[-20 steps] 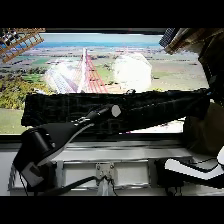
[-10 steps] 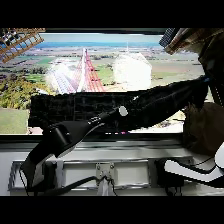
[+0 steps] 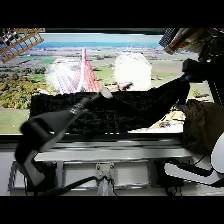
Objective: Fold the clothes and pants, and hang the long-sleeved shirts on hangers.
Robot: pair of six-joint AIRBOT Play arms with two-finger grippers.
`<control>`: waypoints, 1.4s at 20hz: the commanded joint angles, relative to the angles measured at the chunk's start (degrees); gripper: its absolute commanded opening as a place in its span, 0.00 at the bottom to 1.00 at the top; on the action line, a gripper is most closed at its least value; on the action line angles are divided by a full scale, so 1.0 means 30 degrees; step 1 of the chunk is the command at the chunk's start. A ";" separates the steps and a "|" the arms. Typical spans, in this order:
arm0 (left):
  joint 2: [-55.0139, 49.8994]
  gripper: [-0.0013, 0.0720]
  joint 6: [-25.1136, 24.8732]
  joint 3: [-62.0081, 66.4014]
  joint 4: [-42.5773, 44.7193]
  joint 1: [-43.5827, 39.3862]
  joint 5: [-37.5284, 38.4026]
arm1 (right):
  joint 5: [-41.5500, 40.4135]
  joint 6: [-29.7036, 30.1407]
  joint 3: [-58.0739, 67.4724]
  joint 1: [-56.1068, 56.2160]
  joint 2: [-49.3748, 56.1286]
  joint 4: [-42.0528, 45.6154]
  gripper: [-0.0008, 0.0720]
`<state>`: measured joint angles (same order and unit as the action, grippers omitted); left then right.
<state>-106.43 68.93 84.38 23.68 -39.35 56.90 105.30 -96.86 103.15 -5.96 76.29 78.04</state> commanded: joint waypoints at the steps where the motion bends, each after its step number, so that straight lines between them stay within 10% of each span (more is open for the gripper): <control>1: 0.3468 0.03 -0.1559 -0.2761 0.1122 0.4867 0.1821 | -0.0044 -0.0918 0.0015 0.2433 0.0022 0.0124 0.03; 8: 1.0790 0.03 -0.2557 -0.9136 0.1122 1.3129 0.3075 | -0.1392 -0.2069 -0.1785 0.7774 0.0648 0.0095 0.03; 18: 1.5861 0.03 -0.1093 -0.9843 0.3045 1.6276 0.4772 | -0.8313 -0.2055 -0.2463 1.4513 0.5952 -0.1144 0.03; 19: 1.6327 0.03 -0.1078 -0.9843 0.3206 1.6495 0.4779 | -0.9143 -0.2033 -0.2463 1.4783 0.6528 -0.1494 0.08; 21: 1.6844 0.03 -0.0656 -0.9843 0.3424 1.6757 0.4772 | -1.0462 -0.1931 -0.2463 1.5154 0.7475 -0.2790 0.76; 28: 1.6910 0.03 -0.0379 -0.9843 0.3978 1.6801 0.5355 | -0.6776 -0.0933 -0.2601 1.3245 0.5231 0.3949 0.66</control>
<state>-56.03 67.35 54.87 34.39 10.87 72.42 78.78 -101.78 95.66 36.80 94.91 78.76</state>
